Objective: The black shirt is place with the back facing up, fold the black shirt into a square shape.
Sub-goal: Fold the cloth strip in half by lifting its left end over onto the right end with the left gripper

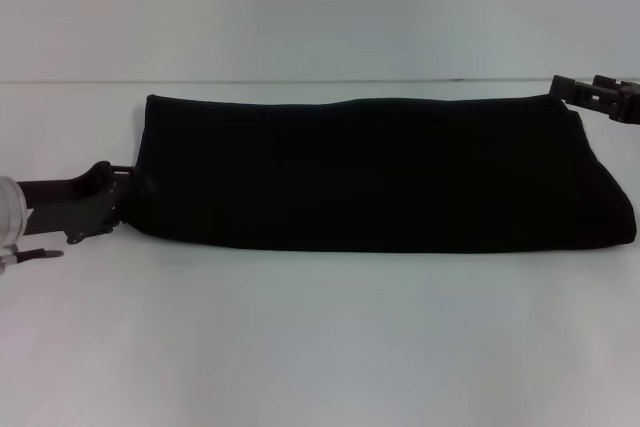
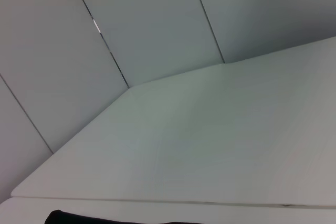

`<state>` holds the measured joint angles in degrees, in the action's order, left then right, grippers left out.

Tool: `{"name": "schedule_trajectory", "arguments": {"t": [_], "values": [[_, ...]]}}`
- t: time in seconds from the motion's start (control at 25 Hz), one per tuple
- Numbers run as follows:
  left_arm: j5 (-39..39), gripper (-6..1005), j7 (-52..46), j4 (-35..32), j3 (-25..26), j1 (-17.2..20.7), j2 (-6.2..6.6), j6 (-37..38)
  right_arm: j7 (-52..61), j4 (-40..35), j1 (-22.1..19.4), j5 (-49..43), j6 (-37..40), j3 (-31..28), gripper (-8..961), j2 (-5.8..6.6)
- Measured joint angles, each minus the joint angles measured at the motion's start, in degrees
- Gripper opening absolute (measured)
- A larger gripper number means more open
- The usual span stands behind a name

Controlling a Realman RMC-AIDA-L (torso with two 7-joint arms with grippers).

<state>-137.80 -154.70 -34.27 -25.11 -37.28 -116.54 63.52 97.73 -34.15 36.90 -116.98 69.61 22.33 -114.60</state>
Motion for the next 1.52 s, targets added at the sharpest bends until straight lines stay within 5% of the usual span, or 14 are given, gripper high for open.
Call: {"name": "schedule_trajectory", "arguments": {"t": [0.28,0.72,1.2,1.52], "values": [[-1.2,480,1.6,0.0,0.1,0.5,0.09,-0.7,0.0,-0.1,0.1,0.0,0.0,0.0,930,0.07],[-2.1,42,6.6,0.0,0.1,0.5,0.1,-0.6,0.0,-0.1,0.2,0.0,0.1,0.0,931,-0.13],[-2.8,42,25.3,-12.1,0.6,7.6,0.12,3.4,1.3,0.2,0.9,3.6,-1.0,0.3,930,-2.17],[-6.0,41,29.2,-19.8,3.0,12.0,0.95,3.4,1.3,1.1,1.8,5.2,-3.4,0.6,931,-2.8]]}}
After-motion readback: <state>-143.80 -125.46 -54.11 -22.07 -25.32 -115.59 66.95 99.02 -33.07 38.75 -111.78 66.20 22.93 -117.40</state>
